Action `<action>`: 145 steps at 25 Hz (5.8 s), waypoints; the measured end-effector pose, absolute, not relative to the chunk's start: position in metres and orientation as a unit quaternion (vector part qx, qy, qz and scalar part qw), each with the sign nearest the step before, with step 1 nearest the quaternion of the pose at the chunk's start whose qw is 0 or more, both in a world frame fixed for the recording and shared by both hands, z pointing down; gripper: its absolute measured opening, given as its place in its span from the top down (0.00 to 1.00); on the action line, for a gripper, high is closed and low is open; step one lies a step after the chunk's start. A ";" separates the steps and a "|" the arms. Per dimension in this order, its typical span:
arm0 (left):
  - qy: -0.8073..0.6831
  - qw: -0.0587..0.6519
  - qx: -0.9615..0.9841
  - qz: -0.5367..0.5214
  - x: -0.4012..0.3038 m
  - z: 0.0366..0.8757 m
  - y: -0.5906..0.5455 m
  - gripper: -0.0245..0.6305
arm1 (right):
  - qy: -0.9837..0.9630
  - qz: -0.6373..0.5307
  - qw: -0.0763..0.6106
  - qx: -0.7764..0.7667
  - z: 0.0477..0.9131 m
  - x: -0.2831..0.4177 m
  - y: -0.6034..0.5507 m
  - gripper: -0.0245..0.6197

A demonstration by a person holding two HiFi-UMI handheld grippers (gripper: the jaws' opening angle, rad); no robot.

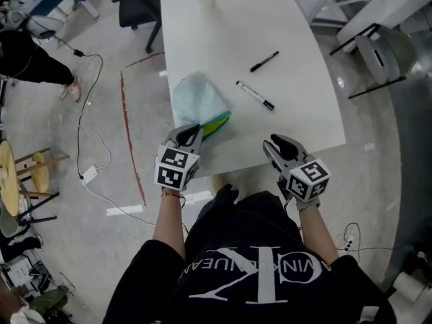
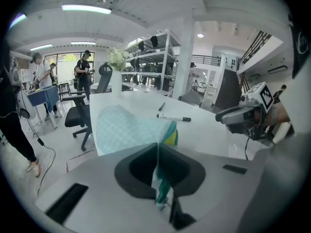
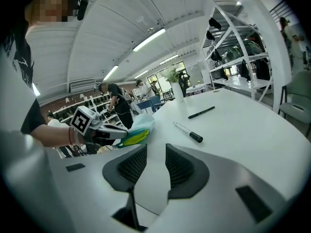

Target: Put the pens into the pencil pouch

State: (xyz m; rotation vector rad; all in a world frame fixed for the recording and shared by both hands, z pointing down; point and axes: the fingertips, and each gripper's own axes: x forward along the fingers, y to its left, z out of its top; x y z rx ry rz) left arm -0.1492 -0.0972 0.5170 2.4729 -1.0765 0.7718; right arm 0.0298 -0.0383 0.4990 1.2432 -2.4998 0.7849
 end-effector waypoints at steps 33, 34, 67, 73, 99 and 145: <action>-0.502 0.245 0.803 0.208 -0.148 0.505 -0.107 0.94 | -0.852 0.182 0.359 0.335 0.561 0.057 -0.155 0.80; -0.503 0.244 0.803 0.208 -0.148 0.505 -0.108 0.94 | -0.853 0.178 0.360 0.333 0.561 0.057 -0.155 0.82; -0.504 0.223 0.813 0.190 -0.143 0.485 -0.130 0.94 | -0.910 0.150 0.314 0.225 0.494 -0.001 -0.095 0.84; -0.489 0.192 0.826 0.203 -0.131 0.476 -0.130 0.94 | -0.904 0.143 0.355 0.190 0.506 -0.007 -0.082 0.84; -0.390 0.134 0.876 0.248 -0.082 0.467 -0.110 0.94 | -0.896 0.230 0.335 0.181 0.494 -0.055 -0.104 0.84; -0.413 0.163 0.869 0.217 -0.085 0.469 -0.133 0.94 | -0.878 0.259 0.260 0.307 0.488 0.044 -0.175 0.69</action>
